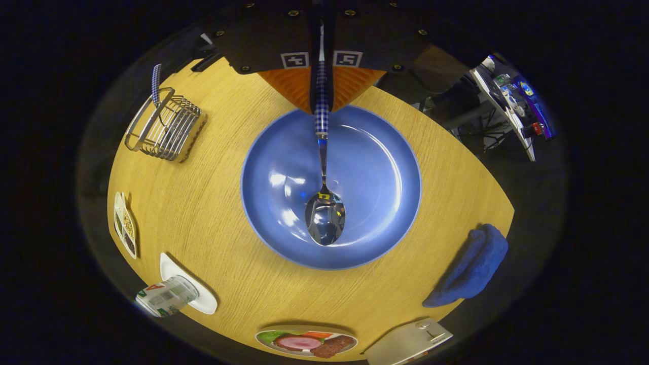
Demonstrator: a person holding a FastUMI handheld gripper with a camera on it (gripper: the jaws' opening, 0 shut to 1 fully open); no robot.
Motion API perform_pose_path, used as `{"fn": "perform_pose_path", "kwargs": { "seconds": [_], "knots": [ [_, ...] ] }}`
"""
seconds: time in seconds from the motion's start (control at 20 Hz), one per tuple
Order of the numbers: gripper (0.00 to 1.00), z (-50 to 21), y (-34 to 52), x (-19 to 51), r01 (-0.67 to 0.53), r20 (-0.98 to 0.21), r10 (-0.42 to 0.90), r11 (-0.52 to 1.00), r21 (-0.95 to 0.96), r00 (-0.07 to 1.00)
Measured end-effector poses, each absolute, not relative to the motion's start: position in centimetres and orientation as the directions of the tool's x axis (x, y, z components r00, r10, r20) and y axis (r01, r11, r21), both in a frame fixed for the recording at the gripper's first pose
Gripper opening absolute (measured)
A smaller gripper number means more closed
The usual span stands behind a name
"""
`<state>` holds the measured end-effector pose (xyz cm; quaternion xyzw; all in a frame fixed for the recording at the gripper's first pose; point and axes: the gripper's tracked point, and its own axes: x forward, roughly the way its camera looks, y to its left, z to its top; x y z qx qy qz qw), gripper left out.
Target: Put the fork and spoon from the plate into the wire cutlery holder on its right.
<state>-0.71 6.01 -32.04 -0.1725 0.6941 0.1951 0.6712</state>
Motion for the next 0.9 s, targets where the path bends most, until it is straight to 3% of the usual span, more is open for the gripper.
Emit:
{"fn": "perform_pose_path", "kwargs": {
  "seconds": [0.9],
  "knots": [
    [0.03, -24.7, -7.6, -0.8, -0.501, -0.992, -0.116, 0.862, -0.075, -0.052]
  ]
}}
